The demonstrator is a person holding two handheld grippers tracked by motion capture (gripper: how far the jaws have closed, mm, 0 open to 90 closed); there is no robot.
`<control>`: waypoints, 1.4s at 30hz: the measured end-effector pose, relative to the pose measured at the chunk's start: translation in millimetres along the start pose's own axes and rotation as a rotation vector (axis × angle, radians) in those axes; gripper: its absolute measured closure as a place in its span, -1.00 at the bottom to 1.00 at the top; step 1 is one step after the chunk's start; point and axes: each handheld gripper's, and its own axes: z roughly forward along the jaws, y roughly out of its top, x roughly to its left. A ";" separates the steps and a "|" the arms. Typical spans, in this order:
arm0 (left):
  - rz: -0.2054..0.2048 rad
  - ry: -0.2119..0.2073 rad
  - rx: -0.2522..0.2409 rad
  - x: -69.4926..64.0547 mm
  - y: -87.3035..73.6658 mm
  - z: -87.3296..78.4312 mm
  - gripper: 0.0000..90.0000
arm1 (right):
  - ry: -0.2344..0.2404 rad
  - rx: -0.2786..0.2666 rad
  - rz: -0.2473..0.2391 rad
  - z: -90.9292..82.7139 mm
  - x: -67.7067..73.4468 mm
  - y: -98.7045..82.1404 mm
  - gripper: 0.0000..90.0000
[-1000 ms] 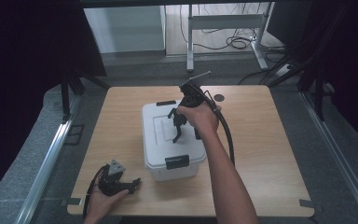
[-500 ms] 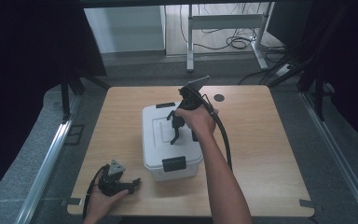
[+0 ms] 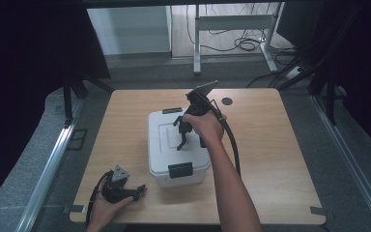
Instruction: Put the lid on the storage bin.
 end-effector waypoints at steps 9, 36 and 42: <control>0.001 -0.001 0.000 0.1 -0.1 -0.2 -0.72 | 0.026 -0.058 -0.075 -11.4 -1.8 -3.9 0.70; -0.002 0.005 -0.004 -0.4 -0.6 -0.3 -0.73 | 0.083 -0.315 -0.159 -69.6 -107.9 -50.7 0.18; -0.004 0.006 -0.006 -0.5 -0.7 0.0 -0.73 | 0.067 -0.336 -0.153 -73.8 -129.7 -62.2 0.14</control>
